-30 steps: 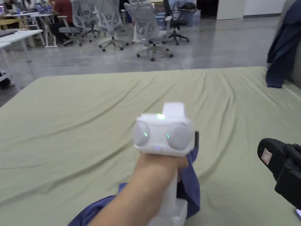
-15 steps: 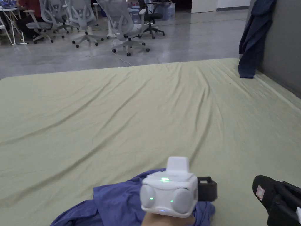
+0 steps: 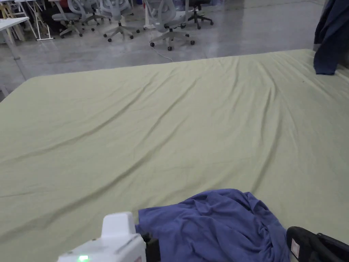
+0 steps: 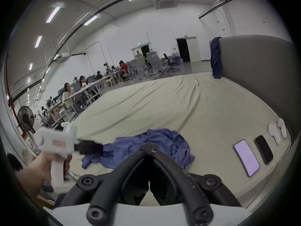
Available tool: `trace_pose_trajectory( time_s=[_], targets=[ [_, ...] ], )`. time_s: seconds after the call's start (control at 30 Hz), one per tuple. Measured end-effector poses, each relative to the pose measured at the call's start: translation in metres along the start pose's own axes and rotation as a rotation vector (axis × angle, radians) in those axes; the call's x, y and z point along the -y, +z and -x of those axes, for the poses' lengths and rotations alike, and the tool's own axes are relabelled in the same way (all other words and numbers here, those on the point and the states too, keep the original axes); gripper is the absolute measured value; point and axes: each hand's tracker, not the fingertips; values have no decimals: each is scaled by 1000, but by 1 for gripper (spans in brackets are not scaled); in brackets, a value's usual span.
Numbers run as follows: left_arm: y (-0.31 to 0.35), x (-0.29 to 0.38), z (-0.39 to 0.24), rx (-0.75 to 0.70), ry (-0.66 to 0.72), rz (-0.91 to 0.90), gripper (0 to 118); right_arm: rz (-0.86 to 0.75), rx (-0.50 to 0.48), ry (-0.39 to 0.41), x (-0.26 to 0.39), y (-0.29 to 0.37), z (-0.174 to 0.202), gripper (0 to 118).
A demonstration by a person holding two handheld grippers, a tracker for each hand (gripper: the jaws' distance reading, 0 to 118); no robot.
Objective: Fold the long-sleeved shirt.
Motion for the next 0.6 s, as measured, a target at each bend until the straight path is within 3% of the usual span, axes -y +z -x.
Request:
trace_pose_trajectory(
  time_s=[0.07, 0.1, 0.13, 0.27, 0.37, 0.47, 0.5, 0.53, 0.57, 0.6],
  targets=[
    [-30, -28, 6, -22, -9, -33, 103, 15, 0, -9, -1, -8, -4, 2],
    [-51, -43, 6, -55, -12, -45, 118, 23, 5, -17, 0, -12, -7, 2],
    [-67, -51, 5, -75, -14, -44, 118, 32, 12, -25, 0, -16, -9, 2],
    [-144, -70, -17, -89, -134, 90, 103, 78, 53, -26, 2, -38, -20, 2],
    [-186, -59, -28, -135, -239, 187, 66, 168, 96, -29, 4, -56, -30, 2],
    [-168, -59, -36, -47, -243, 111, 43, 240, 112, -41, 2, -77, -48, 2],
    [-160, -59, -42, -28, -282, 89, 9, 276, 101, -50, 1, -86, -57, 2],
    [-151, -59, -47, -39, -308, 71, 5, 321, 88, -47, 2, -96, -65, 11],
    [-142, -59, -50, -43, -330, 49, 5, 385, 53, -40, 2, -111, -76, 34],
    [-133, -61, -50, -9, -338, 39, 5, 428, 33, -48, 4, -125, -86, 81]
  ],
)
